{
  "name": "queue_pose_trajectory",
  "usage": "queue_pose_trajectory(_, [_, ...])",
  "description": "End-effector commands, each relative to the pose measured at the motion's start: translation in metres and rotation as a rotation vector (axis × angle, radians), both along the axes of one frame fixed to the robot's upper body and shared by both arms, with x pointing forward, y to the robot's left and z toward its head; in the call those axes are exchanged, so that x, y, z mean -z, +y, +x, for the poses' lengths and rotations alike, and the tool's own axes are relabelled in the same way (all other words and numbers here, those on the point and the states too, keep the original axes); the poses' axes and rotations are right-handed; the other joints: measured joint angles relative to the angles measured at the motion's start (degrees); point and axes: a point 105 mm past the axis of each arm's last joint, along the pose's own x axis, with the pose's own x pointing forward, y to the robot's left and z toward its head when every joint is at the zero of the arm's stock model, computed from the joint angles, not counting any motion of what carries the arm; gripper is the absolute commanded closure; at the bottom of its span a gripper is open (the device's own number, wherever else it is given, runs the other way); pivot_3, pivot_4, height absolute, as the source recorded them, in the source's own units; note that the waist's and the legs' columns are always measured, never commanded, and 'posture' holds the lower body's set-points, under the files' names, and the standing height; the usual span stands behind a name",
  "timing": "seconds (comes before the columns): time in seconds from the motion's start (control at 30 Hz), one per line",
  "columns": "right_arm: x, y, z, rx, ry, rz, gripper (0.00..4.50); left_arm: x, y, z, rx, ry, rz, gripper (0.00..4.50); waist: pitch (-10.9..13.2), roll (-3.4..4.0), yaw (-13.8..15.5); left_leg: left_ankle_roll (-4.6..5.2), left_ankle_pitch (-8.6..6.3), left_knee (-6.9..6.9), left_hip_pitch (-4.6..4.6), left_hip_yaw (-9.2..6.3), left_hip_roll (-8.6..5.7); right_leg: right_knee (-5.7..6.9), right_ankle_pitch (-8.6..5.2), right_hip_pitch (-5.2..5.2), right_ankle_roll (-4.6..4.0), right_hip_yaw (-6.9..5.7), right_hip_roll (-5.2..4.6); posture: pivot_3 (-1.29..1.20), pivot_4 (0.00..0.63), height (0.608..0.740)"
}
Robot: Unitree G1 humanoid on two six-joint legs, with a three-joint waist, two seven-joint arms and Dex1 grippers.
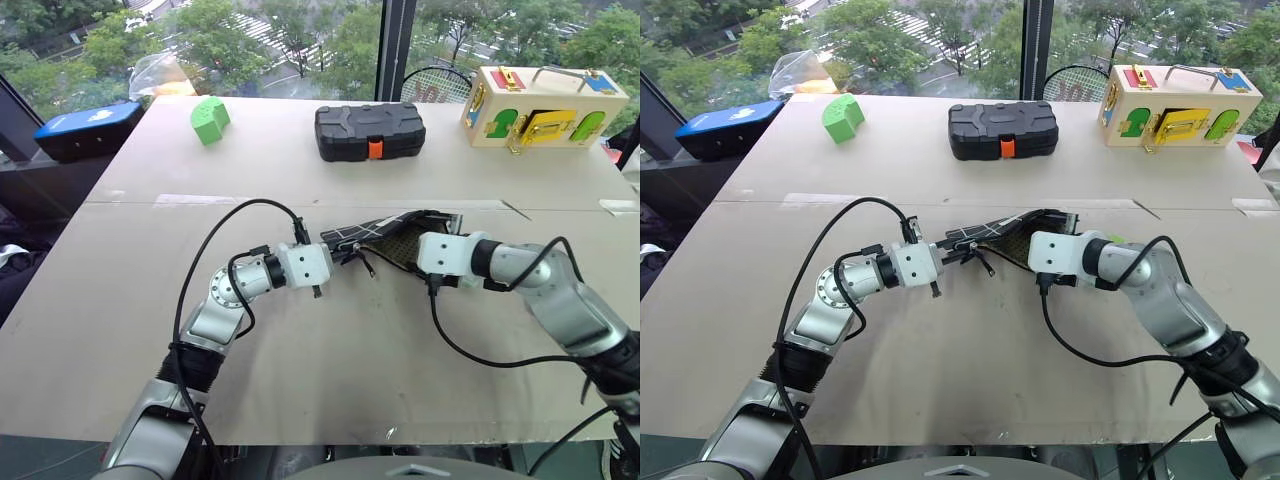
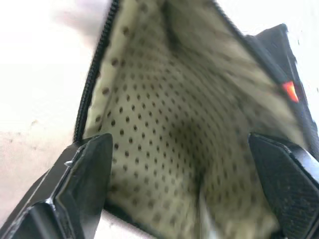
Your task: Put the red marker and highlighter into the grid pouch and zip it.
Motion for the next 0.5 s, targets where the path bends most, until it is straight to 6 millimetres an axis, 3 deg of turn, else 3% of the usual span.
queue_pose_trajectory(0.03, [-0.021,-0.036,-0.006,0.287,0.073,0.244,0.06,-0.011,0.009,0.010,-0.049,-0.045,-0.010,4.50,0.0,0.00,0.3,0.00,0.00,0.02,0.00,0.01,0.00,0.03,0.00,0.00,0.00,0.00,0.00,0.00,0.150,0.740])
queue_pose_trajectory(0.13, [-0.011,-0.062,-0.013,0.570,0.141,0.397,0.06,-0.013,0.013,0.016,-0.079,-0.050,-0.015,4.50,0.0,-0.02,0.7,0.04,-0.03,0.11,-0.07,-0.06,-0.01,0.06,0.00,-0.01,-0.01,-0.01,-0.02,0.00,0.150,0.740])
queue_pose_trajectory(0.27, [0.013,-0.067,-0.012,0.847,0.194,0.530,0.06,-0.011,0.015,0.020,-0.098,-0.056,-0.012,4.50,0.0,0.00,0.5,0.11,-0.08,0.17,-0.06,-0.13,0.00,0.13,0.00,-0.02,-0.03,0.07,-0.04,0.00,0.150,0.740])
queue_pose_trajectory(0.43, [0.067,-0.064,-0.011,1.116,0.306,0.527,0.06,-0.013,0.008,0.021,-0.078,-0.068,-0.009,4.50,0.0,0.02,0.4,0.03,-0.02,0.17,-0.11,-0.11,-0.04,0.27,0.00,-0.13,-0.03,0.08,-0.01,0.00,0.150,0.740])
queue_pose_trajectory(0.5, [0.075,-0.067,-0.012,1.168,0.313,0.531,0.60,-0.015,0.006,0.020,-0.068,-0.071,-0.012,4.50,-0.1,-0.07,0.3,0.03,-0.02,0.18,-0.08,-0.05,-0.07,0.27,-0.01,-0.12,-0.02,0.08,0.00,0.00,0.150,0.740])
